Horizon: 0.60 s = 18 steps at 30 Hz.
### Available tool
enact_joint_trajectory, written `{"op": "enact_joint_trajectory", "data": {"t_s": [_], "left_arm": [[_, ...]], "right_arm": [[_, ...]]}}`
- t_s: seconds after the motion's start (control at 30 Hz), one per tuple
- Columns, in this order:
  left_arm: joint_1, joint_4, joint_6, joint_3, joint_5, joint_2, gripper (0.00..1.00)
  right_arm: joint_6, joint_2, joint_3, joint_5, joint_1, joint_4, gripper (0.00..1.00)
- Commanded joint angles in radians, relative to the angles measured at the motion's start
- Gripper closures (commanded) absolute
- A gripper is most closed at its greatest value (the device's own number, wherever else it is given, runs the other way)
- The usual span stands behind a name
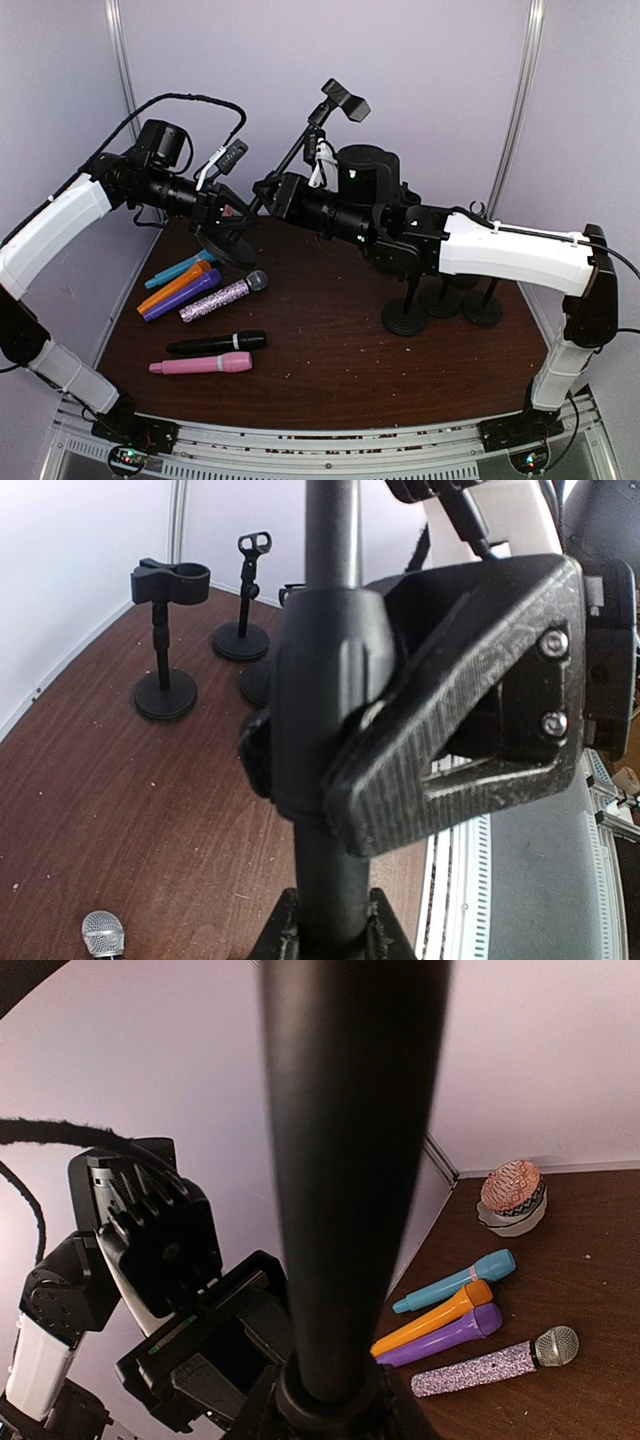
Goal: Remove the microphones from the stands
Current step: Unscrew the knob on the stand of the microphone stand.
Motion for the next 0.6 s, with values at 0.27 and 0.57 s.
{"op": "enact_joint_trajectory", "data": {"t_s": [0.27,0.57], "left_arm": [[0.003,0.078,-0.002,0.020,0.045,-0.020,1.00],[0.003,0.080,-0.003,0.008,0.047,-0.029,1.00]], "right_arm": [[0.014,-0.083,-0.056,0.024,0.009,0.145,0.64],[0.019,-0.088,-0.072,0.016,0.007,0.160,0.86]]}}
